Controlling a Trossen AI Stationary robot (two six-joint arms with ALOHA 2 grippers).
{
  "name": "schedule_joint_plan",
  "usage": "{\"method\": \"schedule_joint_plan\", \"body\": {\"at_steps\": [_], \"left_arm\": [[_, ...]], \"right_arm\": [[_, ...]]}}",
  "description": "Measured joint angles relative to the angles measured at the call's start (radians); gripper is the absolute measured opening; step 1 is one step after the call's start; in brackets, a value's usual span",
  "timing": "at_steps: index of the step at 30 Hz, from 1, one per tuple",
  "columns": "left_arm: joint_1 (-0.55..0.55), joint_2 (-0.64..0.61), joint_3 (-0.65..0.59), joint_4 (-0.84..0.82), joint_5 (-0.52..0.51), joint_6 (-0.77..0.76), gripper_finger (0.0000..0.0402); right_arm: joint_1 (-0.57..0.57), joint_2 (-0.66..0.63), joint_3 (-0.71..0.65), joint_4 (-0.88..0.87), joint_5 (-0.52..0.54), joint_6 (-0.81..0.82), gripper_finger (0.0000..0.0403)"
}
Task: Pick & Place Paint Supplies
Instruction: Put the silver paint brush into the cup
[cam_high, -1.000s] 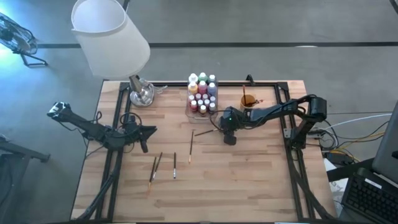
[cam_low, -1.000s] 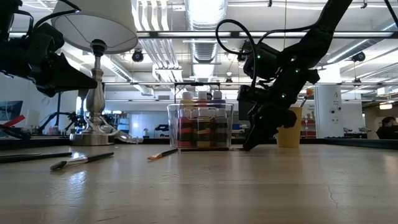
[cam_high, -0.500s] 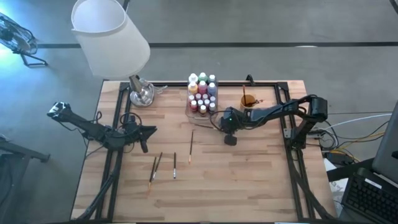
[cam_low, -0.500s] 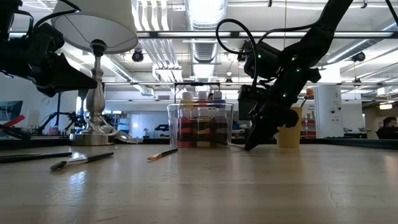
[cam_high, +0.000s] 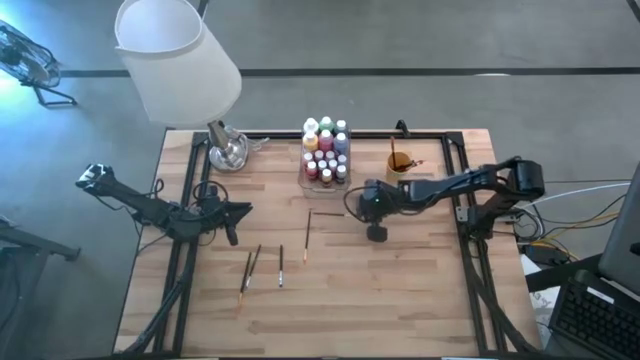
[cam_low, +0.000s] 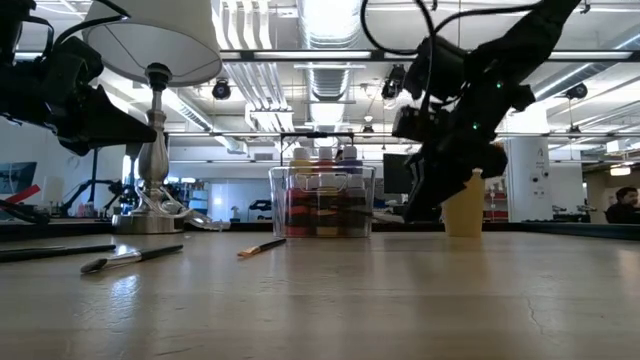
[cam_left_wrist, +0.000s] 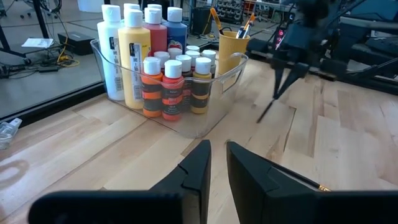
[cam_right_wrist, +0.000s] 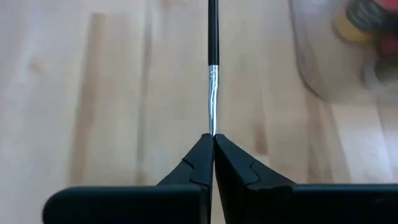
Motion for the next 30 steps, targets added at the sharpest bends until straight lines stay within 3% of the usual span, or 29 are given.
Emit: {"method": "schedule_joint_plan", "body": {"at_steps": [10,20,22,26,30], "left_arm": [[0.000,0.000,0.000,0.000,0.000,0.000,0.0057],[0.000,0.000,0.000,0.000,0.000,0.000,0.0057],[0.000,0.000,0.000,0.000,0.000,0.000,0.0057],[0.000,0.000,0.000,0.000,0.000,0.000,0.0056],[0.000,0.000,0.000,0.000,0.000,0.000,0.0057]], "right_arm": [[0.056,-0.022,0.002,0.052,0.010,0.006,0.0007],[0.146,-0.046,0.042,0.113,0.209,-0.120,0.0007],[0.174,-0.066,0.073,0.097,0.308,-0.172,0.0007],[0.235,-0.103,0.157,-0.042,0.615,-0.291,0.0007],[0.252,-0.137,0.272,-0.328,0.863,-0.299,0.0007]]}}
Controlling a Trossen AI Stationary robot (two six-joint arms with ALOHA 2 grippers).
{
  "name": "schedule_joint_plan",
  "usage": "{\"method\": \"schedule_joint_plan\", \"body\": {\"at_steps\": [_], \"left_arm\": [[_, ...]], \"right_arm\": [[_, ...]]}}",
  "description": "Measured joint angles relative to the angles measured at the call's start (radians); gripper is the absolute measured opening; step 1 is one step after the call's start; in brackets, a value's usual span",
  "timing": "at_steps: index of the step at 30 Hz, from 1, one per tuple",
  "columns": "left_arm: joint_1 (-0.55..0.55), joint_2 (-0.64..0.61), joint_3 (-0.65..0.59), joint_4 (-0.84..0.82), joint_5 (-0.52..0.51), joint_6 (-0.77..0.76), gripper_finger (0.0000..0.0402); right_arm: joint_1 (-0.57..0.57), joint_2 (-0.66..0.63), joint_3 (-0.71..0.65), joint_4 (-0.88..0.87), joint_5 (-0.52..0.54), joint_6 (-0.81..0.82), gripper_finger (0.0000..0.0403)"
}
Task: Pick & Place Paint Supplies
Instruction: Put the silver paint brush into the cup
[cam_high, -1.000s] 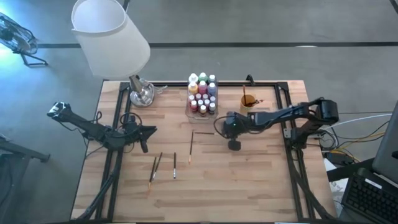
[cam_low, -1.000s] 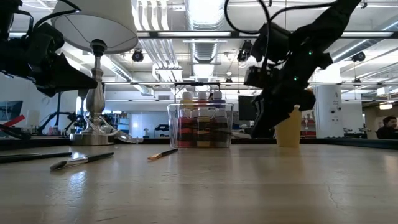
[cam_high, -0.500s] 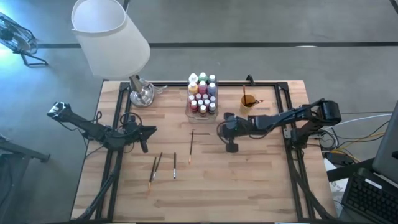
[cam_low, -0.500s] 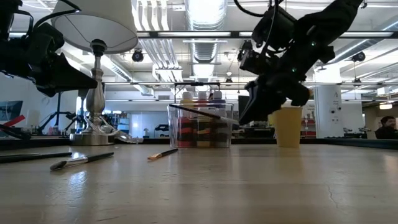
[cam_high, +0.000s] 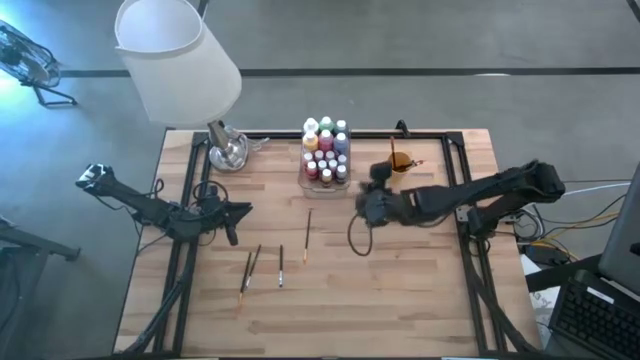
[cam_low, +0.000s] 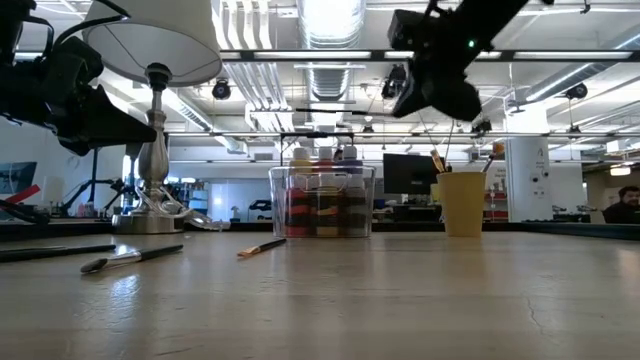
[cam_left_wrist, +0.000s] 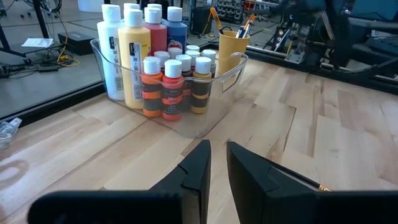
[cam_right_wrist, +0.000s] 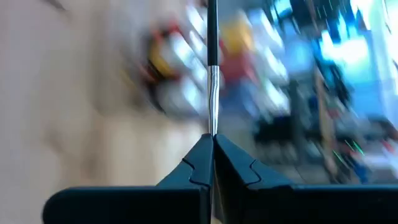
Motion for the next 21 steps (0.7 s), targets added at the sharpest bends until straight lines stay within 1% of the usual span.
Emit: {"method": "schedule_joint_plan", "body": {"at_steps": [2,6,8,14,16,18,21], "left_arm": [[0.000,0.000,0.000,0.000,0.000,0.000,0.0057],[0.000,0.000,0.000,0.000,0.000,0.000,0.0056],[0.000,0.000,0.000,0.000,0.000,0.000,0.0057],[0.000,0.000,0.000,0.000,0.000,0.000,0.0056],[0.000,0.000,0.000,0.000,0.000,0.000,0.0056],[0.000,0.000,0.000,0.000,0.000,0.000,0.0057],[0.000,0.000,0.000,0.001,0.000,0.000,0.0057]], "right_arm": [[-0.001,-0.008,0.069,-0.206,0.068,0.067,0.0007],[0.000,-0.010,0.211,-0.613,0.152,0.238,0.0007],[-0.001,-0.009,0.273,-0.781,0.163,0.308,0.0007],[-0.001,-0.009,0.405,-1.163,0.164,0.494,0.0007],[-0.004,-0.012,0.415,-1.177,0.154,0.508,0.0007],[-0.007,-0.030,0.412,-1.175,0.108,0.477,0.0007],[-0.028,-0.041,0.401,-1.175,0.108,0.443,0.0007]]}}
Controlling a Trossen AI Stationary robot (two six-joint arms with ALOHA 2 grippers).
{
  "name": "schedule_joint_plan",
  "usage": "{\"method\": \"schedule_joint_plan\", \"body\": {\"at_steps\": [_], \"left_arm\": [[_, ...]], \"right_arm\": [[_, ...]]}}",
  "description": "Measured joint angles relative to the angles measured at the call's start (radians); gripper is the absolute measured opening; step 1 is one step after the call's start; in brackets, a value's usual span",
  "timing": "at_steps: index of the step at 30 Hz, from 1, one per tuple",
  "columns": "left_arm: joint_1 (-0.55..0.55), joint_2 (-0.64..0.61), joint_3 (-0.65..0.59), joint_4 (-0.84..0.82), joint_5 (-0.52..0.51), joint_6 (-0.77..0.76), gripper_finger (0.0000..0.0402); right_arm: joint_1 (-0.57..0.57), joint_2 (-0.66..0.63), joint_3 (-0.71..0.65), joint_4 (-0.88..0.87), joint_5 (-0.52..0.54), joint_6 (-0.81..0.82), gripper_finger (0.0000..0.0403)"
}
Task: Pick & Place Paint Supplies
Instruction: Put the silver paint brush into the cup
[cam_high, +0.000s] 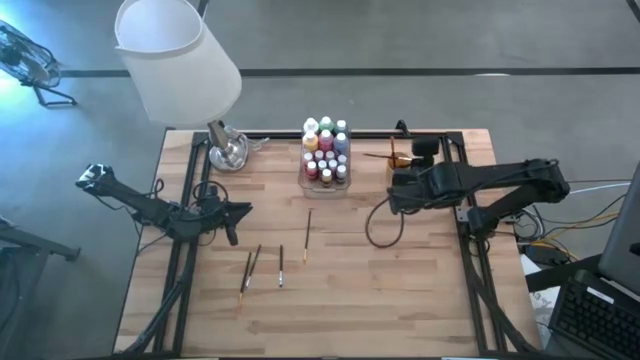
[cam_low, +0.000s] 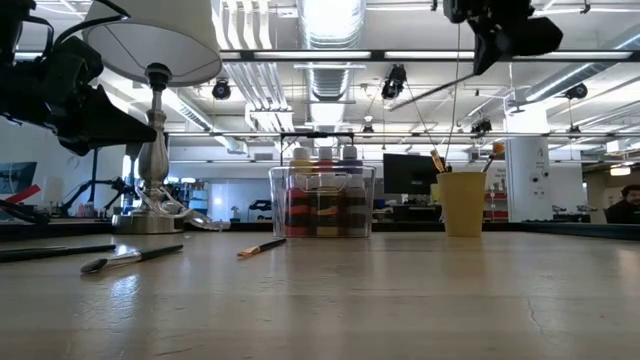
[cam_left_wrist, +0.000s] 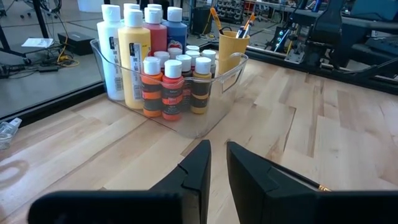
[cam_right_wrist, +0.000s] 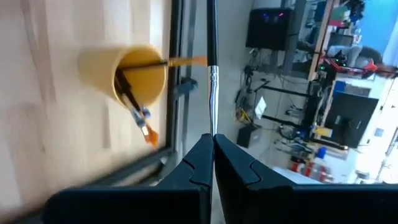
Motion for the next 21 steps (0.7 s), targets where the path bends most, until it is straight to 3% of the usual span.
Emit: {"method": "schedule_joint_plan", "body": {"at_steps": [11,21], "left_arm": [[0.000,0.000,0.000,0.000,0.000,0.000,0.0056],[0.000,0.000,0.000,0.000,0.000,0.000,0.0056]], "right_arm": [[-0.181,-0.008,-0.010,-0.001,0.030,-0.340,0.0007],[-0.223,-0.056,-0.012,0.000,0.020,-0.486,0.0007]]}}
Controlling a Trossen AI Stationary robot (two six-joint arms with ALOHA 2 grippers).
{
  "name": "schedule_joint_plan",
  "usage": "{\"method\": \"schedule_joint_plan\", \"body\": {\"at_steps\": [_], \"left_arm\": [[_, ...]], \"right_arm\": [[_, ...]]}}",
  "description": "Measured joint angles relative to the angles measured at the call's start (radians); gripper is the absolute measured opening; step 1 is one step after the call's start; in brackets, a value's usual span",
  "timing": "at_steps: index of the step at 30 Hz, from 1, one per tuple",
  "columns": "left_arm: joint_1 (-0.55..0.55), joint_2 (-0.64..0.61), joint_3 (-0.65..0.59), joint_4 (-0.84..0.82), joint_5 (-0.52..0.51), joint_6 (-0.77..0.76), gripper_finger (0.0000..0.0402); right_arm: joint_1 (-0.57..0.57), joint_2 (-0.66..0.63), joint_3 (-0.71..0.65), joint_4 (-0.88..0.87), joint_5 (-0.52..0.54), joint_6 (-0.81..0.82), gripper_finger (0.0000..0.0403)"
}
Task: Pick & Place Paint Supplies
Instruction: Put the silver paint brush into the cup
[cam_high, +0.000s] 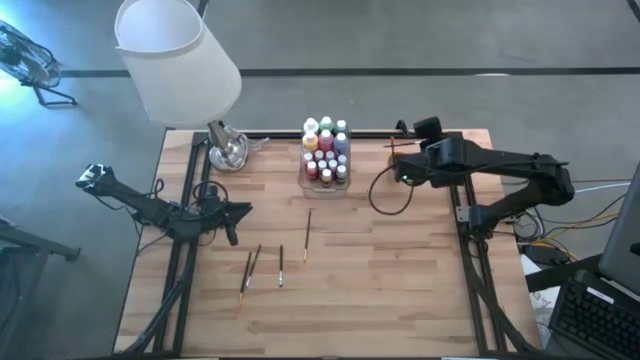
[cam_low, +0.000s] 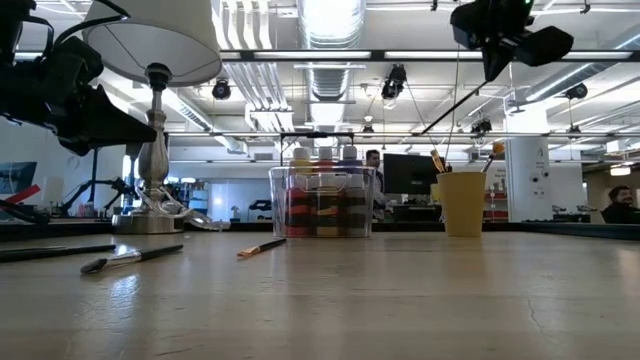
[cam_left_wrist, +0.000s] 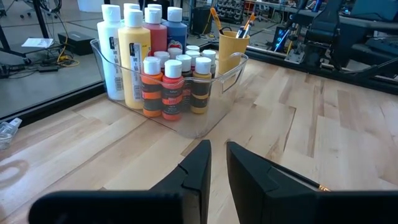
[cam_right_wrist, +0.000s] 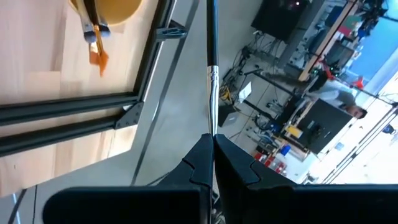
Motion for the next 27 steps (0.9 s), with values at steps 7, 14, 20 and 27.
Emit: {"method": "schedule_joint_plan", "body": {"at_steps": [7,14,20,27], "left_arm": [[0.000,0.000,0.000,0.000,0.000,0.000,0.0057],[0.000,0.000,0.000,0.000,0.000,0.000,0.0057],[0.000,0.000,0.000,0.000,0.000,0.000,0.0056],[0.000,0.000,0.000,0.000,0.000,0.000,0.0057]], "right_arm": [[-0.009,-0.093,-0.041,0.000,-0.022,-0.040,0.0008],[-0.011,-0.149,-0.146,-0.001,-0.036,-0.053,0.0008],[-0.011,-0.141,-0.215,-0.001,-0.033,-0.055,0.0008],[-0.011,-0.085,-0.274,0.008,0.006,-0.056,0.0008]]}}
